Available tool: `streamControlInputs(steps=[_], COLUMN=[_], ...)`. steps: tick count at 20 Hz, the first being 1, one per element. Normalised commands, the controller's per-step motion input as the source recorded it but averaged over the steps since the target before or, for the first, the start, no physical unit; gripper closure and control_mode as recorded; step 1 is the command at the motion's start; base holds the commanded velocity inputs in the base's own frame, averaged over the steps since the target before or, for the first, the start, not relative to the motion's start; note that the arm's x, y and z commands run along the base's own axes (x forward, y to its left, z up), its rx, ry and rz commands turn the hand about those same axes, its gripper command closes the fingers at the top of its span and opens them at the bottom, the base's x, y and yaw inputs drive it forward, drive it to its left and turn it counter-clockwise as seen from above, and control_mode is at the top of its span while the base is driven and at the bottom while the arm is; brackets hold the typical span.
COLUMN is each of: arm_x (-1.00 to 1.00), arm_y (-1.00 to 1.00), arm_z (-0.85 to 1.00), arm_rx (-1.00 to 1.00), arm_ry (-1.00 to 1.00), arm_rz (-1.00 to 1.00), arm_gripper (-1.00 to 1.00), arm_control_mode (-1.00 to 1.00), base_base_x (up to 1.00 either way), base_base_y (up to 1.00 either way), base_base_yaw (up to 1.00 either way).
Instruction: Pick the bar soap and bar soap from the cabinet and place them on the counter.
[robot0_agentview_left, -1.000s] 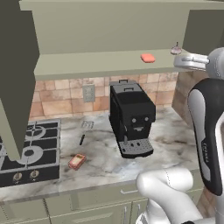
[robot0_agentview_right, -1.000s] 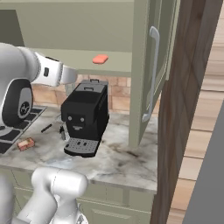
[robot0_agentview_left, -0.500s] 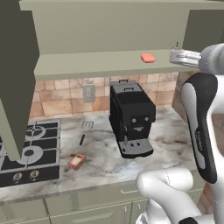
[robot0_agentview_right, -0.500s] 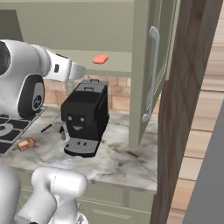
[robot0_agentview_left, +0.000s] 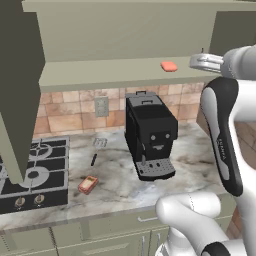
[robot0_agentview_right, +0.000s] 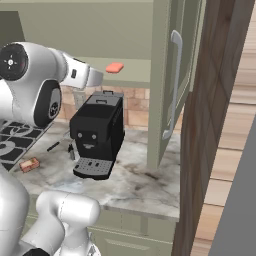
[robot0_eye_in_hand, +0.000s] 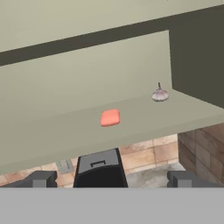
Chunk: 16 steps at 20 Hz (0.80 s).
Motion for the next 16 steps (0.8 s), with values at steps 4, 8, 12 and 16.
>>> streamControlInputs(steps=[4, 8, 12, 16], arm_x=[0.21, 0.2, 0.22, 0.24], arm_y=[0.0, 0.0, 0.0, 0.0], arm_z=[-0.11, -0.12, -0.02, 0.0], arm_rx=[0.0, 0.0, 0.0, 0.0], arm_ry=[0.0, 0.0, 0.0, 0.0], arm_rz=[0.0, 0.0, 0.0, 0.0], arm_gripper=[-1.0, -1.0, -1.0, -1.0], arm_control_mode=[-1.0, -1.0, -1.0, -1.0], base_base_x=[0.0, 0.0, 0.0, 0.0], base_base_y=[0.0, 0.0, 0.0, 0.0], base_base_yaw=[0.0, 0.0, 0.0, 0.0])
